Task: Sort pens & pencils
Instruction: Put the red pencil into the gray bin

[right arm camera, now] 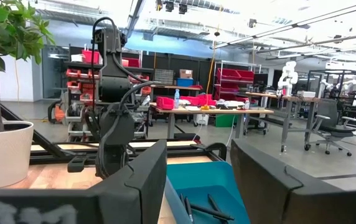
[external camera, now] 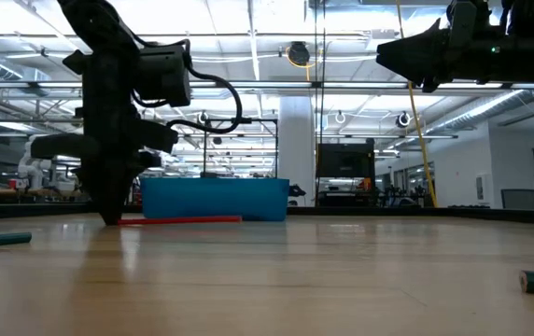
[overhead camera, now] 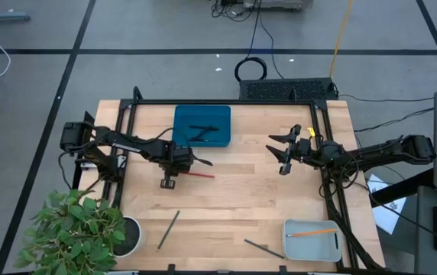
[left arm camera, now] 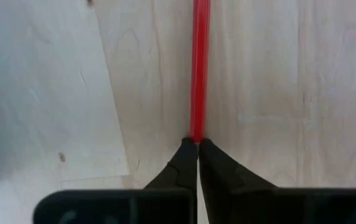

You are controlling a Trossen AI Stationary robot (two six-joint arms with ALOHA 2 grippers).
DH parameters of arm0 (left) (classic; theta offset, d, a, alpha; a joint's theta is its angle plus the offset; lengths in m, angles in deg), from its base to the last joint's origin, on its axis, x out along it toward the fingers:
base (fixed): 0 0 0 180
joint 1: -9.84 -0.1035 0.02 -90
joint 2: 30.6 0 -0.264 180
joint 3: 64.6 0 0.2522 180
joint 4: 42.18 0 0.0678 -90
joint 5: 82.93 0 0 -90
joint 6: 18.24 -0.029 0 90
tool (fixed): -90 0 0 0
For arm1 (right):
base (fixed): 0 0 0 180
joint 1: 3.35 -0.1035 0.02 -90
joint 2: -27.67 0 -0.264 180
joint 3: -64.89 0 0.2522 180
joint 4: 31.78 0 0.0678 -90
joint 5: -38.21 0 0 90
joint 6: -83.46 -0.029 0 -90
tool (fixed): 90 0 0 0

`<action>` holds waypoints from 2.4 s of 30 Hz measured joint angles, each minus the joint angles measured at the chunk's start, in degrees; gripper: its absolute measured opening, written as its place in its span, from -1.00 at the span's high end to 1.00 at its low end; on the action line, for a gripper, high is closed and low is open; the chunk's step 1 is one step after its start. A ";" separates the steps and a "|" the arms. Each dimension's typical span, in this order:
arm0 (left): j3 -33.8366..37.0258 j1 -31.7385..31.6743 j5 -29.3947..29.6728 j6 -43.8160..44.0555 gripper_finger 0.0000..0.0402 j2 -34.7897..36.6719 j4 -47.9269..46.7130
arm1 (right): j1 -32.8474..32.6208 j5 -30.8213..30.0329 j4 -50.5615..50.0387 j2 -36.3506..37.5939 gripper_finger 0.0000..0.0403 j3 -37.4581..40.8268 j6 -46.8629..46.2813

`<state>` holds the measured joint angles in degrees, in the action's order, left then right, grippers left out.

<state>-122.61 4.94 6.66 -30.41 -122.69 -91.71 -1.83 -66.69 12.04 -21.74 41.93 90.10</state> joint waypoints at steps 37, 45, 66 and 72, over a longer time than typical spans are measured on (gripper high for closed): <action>-1.14 -0.07 3.98 4.81 1.00 16.67 16.74 | -0.02 0.14 -5.24 -0.03 0.17 0.00 -1.49; -1.18 -0.04 4.96 5.41 1.00 18.56 28.09 | 0.42 0.88 -10.81 -3.53 0.17 0.02 -5.16; -1.16 2.52 5.15 9.28 1.00 13.00 47.51 | 2.27 3.64 15.24 -35.53 0.17 -18.08 -6.82; -1.16 2.47 5.32 8.77 1.00 11.85 49.55 | 2.32 10.67 15.54 -36.17 0.17 -19.06 -9.21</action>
<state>-123.76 7.41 11.98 -21.63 -110.85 -42.17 0.49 -56.02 27.58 -57.91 22.88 80.89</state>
